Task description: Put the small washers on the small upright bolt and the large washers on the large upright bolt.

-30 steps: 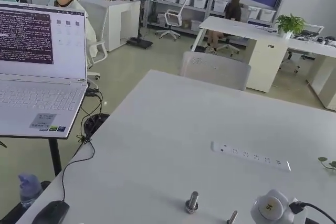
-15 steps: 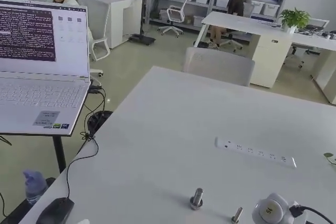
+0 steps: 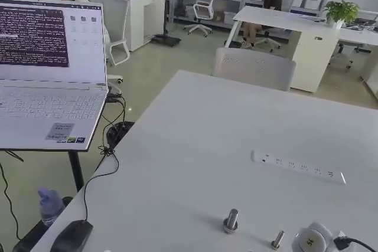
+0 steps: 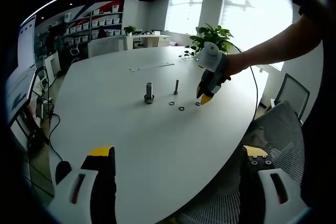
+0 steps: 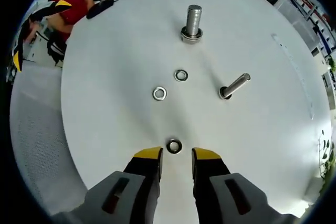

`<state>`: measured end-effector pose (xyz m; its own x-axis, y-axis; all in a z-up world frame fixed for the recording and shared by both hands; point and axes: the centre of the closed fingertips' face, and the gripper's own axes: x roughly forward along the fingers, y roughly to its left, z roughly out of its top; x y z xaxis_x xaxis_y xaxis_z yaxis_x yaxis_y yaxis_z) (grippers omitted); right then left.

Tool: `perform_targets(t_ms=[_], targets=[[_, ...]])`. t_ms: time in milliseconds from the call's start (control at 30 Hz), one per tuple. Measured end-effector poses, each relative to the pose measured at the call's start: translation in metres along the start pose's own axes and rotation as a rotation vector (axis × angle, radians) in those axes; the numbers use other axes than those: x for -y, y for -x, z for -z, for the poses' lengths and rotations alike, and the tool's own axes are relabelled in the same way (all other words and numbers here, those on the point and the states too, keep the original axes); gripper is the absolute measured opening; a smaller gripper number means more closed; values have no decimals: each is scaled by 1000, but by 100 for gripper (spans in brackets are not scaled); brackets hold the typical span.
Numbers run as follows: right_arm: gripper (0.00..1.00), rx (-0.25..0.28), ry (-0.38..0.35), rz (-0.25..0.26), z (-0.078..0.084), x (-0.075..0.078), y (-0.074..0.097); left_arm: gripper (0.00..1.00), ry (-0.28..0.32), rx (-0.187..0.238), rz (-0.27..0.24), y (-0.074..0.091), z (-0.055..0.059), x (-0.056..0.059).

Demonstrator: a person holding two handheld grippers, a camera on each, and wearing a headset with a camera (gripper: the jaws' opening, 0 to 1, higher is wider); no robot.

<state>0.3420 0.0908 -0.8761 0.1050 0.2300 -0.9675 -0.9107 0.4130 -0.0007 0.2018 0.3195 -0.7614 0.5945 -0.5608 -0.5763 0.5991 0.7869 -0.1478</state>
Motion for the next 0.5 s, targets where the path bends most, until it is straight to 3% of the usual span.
perform_targets(t_ms=[500], targets=[[22,-6,-12,8,1,4,-6,97,7,-21,27,-7,3,2]])
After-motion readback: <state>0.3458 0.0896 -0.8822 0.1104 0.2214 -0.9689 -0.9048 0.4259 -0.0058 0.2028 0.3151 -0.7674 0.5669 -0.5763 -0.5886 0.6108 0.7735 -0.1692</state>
